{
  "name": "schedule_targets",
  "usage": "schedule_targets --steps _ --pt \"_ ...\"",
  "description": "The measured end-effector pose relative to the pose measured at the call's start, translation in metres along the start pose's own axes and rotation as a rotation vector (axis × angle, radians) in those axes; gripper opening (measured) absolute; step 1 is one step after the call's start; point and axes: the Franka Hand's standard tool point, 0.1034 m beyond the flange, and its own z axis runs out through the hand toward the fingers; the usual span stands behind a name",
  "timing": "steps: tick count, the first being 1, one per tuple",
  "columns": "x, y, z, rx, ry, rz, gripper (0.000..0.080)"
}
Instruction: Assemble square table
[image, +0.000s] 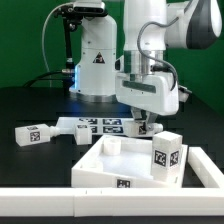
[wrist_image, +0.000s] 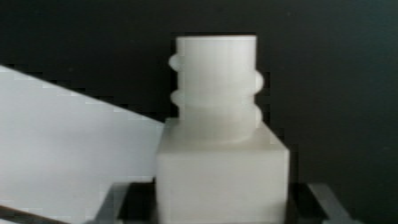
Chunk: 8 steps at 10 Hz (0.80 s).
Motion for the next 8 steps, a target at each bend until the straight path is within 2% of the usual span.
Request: schedule_targets --steps 2,4,5,8 --pt "-0.002 -0.001 0.001 -0.001 0.004 -0.050 0.0284" --pt "-0.019 -0.015 -0.003 0.020 0.003 -0.334 0.0284" --pt "-0.021 -0.020 -0.008 0.033 -0.003 -0.346 0.0284" --pt "-0.019 -0.015 -0.004 0.020 -0.003 -0.330 0.0284"
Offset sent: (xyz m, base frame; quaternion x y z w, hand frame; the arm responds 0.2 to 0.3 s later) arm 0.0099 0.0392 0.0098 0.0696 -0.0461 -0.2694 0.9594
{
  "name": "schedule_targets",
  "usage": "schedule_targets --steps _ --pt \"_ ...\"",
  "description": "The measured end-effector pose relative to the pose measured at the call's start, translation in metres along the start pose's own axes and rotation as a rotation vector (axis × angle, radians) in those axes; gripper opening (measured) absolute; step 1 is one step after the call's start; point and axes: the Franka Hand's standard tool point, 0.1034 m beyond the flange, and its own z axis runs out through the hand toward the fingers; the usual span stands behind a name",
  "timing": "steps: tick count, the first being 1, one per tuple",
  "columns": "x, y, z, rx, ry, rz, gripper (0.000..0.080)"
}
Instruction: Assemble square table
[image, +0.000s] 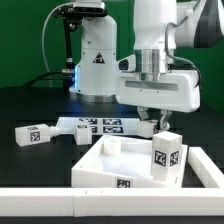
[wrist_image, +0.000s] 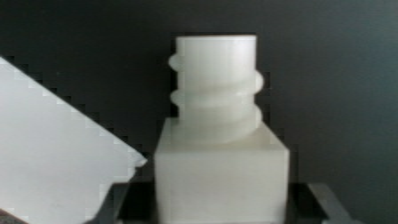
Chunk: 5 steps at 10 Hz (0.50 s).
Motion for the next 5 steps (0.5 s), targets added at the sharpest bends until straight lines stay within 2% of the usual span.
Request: schedule_targets --steps 2,4,5 --pt "0.001 -0.003 -0.004 0.009 -0.026 0.002 0.0284" --pt "0.006 -0.014 -0.023 0.052 -0.042 0.027 0.0284" --pt "0.002 -0.016 -0.023 0.052 -0.044 0.029 0.0284"
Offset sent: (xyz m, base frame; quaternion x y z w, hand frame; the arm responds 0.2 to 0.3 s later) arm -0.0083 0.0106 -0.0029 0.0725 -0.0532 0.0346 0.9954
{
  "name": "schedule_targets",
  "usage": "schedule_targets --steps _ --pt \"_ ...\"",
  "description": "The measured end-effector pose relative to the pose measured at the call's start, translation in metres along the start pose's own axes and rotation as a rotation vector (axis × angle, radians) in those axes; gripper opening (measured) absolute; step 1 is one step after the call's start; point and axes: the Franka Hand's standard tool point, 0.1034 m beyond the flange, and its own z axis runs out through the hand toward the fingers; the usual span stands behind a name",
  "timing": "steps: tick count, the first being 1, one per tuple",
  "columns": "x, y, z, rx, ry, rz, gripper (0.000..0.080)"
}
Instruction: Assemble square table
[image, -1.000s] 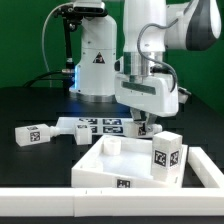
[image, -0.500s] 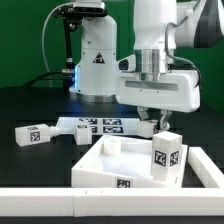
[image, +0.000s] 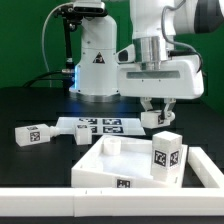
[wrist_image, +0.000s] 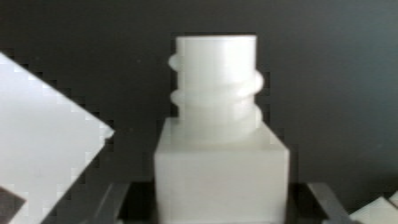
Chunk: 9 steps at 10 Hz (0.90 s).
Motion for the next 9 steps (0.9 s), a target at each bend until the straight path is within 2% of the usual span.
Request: schedule_targets --steps 4,6,7,9 --pt "0.003 0.003 0.002 -0.004 0.001 0.010 0.0284" --pt "0.005 -0.012 -0.016 0.048 0.023 0.090 0.0284" --pt "-0.001 -0.020 -0.022 0.069 0.020 0.113 0.0284" --pt "-0.013 -0.027 -0.020 0.074 0.017 0.122 0.0284"
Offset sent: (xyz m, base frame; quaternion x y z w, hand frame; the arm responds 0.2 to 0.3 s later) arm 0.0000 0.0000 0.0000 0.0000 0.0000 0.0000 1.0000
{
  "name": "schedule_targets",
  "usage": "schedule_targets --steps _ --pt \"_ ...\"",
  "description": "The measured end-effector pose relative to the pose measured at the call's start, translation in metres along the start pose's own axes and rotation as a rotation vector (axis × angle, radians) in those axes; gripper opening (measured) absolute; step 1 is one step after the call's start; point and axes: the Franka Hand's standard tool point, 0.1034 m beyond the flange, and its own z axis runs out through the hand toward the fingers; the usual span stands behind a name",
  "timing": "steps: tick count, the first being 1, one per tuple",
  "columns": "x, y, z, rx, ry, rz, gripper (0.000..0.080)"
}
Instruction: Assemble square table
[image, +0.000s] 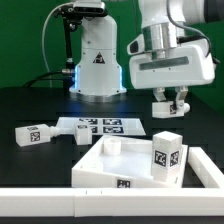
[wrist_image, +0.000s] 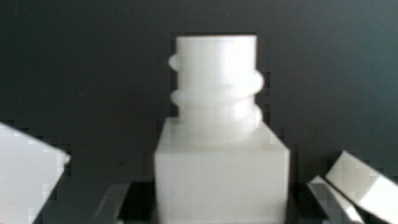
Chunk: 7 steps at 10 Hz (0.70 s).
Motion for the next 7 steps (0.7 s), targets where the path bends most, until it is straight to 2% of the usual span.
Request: schedule_targets --steps 1,2,3,7 --pt "-0.002 0.002 0.003 -0.008 -0.002 0.008 0.0284" --pt "-0.003 0.014 0.016 -0.043 -0.007 0.008 0.0284" --pt "0.000 0.022 0.025 -0.064 -0.005 0.009 0.0284" --pt "0.001 0.025 0.027 -0.071 -0.005 0.013 0.0284"
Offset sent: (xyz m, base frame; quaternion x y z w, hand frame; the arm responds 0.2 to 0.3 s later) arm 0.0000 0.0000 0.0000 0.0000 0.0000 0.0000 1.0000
